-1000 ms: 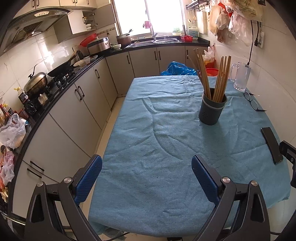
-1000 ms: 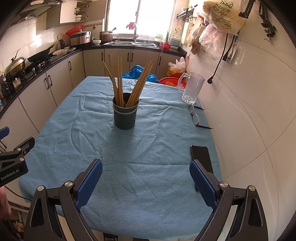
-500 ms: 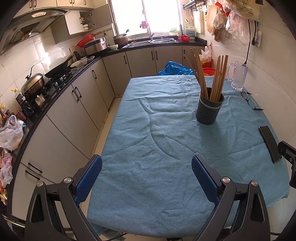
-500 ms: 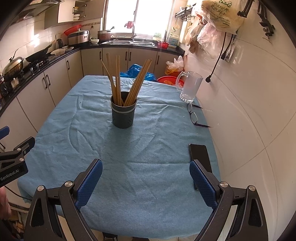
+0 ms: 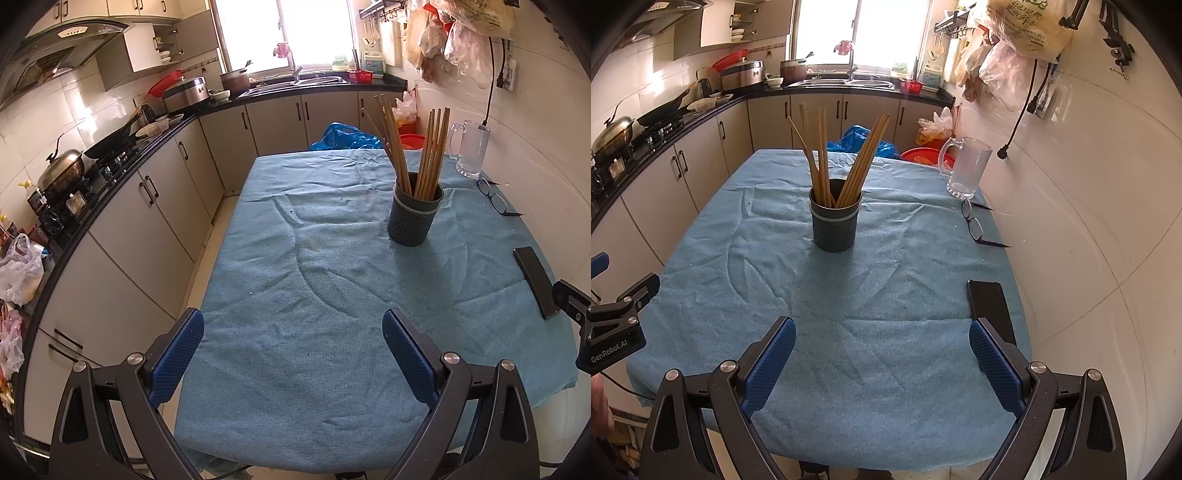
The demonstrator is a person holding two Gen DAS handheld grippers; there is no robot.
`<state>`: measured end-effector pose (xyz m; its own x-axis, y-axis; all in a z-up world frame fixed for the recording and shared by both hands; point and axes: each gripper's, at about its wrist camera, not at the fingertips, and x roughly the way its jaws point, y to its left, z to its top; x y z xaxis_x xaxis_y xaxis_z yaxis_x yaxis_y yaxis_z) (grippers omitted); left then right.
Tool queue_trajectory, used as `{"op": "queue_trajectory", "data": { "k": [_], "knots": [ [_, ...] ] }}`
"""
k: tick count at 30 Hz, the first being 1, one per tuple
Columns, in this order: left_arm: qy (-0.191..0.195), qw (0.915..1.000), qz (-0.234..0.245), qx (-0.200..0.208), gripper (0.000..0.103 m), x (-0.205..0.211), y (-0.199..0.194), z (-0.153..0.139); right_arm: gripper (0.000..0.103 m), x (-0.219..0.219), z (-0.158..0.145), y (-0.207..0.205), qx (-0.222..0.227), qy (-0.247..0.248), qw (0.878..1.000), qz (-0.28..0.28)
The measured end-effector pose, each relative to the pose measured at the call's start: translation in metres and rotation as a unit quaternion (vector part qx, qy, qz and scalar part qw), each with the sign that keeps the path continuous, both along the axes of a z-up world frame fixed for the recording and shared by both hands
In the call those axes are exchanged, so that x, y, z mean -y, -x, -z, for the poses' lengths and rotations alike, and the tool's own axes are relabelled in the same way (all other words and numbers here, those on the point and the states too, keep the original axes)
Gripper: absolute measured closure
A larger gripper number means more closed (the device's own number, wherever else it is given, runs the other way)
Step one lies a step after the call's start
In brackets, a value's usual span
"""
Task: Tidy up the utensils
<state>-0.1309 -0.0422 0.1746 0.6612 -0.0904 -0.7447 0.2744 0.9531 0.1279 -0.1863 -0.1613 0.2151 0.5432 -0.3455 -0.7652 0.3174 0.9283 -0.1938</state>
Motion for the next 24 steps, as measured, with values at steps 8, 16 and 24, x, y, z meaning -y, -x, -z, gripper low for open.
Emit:
{"op": "queue_trajectory", "data": {
  "k": [8, 16, 24],
  "knots": [
    [0.001, 1.0, 0.004, -0.001, 0.006, -0.0023, 0.0002, 0.001, 0.006, -0.0042, 0.0008, -0.0005, -0.001, 0.001, 1.0, 0.001],
    [0.001, 1.0, 0.005, 0.0, 0.006, -0.0027, 0.0001, 0.0012, 0.006, -0.0086, 0.0019, -0.0011, -0.004, 0.003, 1.0, 0.003],
    [0.003, 1.0, 0.004, -0.001, 0.006, -0.0064, -0.0025, 0.0016, 0.006, -0.0102, 0.0036, -0.0027, -0.008, 0.0, 1.0, 0.006]
  ]
}}
